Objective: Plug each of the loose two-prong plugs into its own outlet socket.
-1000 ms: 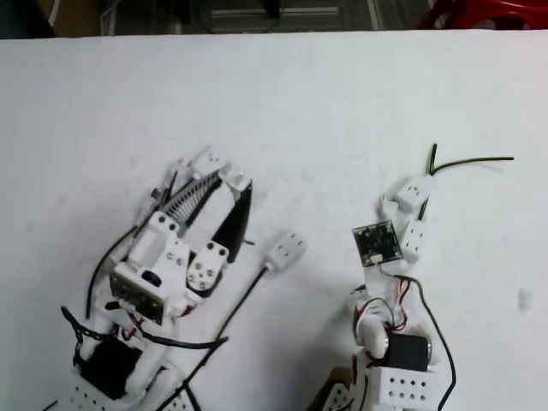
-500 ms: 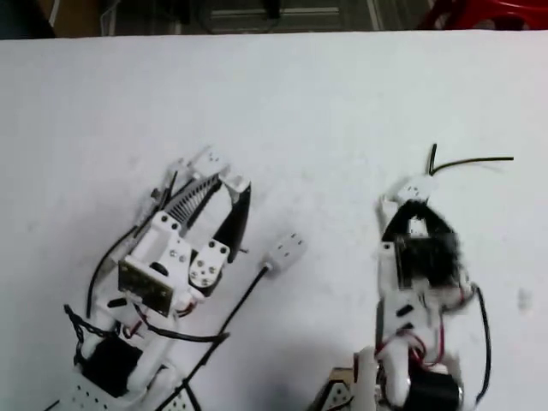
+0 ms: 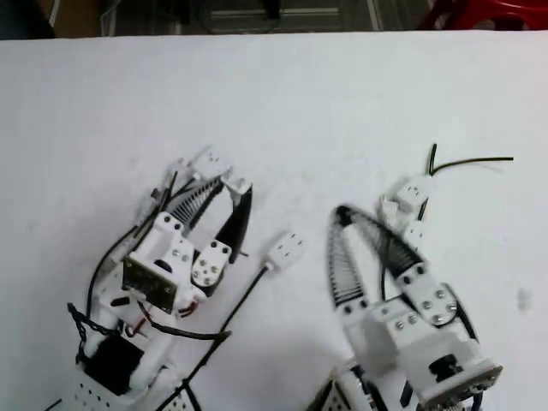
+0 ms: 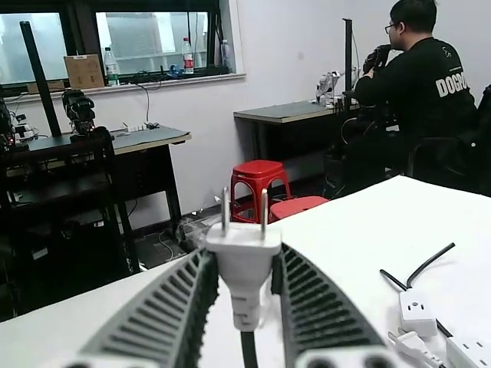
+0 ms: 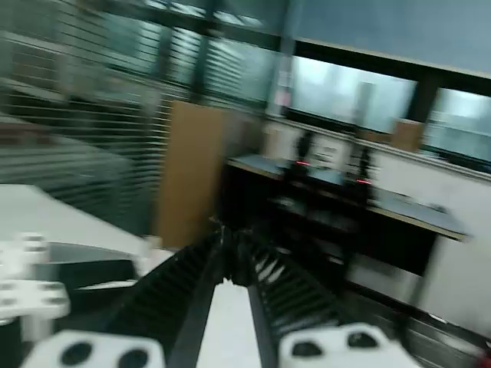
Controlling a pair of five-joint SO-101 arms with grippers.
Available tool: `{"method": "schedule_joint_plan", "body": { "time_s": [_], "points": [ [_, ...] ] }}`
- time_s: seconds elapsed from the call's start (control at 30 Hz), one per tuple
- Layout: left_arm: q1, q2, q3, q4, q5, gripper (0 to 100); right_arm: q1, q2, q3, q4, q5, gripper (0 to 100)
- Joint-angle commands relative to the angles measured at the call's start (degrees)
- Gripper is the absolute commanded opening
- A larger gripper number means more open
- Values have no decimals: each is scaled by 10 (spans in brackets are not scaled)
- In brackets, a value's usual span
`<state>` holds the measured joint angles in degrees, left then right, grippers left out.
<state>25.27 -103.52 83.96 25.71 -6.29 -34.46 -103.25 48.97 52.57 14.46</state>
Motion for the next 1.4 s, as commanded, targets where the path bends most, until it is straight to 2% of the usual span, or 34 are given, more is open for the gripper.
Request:
{"method": "schedule_joint_plan", "body": {
  "time_s": [0.0,0.1,0.27,0.43,0.6,0.77,0.87,1.0,1.1,1.2,1.37],
  "points": [
    [-2,-6,-4,2,4,24,-154,9,-14,0,-6,18],
    [-2,-6,-4,2,4,24,-218,61,-18,-18,-3,18],
    [-2,-6,8,-3,2,24,-220,211,-41,-82,-3,18],
    [-2,-6,11,-3,4,24,-218,322,-113,-83,-3,18],
    [-4,-6,11,-3,4,24,-145,348,-84,-102,-3,18],
    [-3,-6,11,-3,1,24,-53,353,-20,-203,-2,18],
    [-3,-6,11,-3,2,24,-29,355,12,-258,-2,18],
    [-3,-6,11,-3,1,24,-26,405,22,-279,-2,18],
    [-3,-6,11,-3,1,24,-16,467,6,-301,-2,18],
    [-3,-6,11,-3,1,24,25,511,-46,-312,-2,18],
    [-3,-6,11,-3,1,24,39,521,-195,-236,-2,18]
  ]
}}
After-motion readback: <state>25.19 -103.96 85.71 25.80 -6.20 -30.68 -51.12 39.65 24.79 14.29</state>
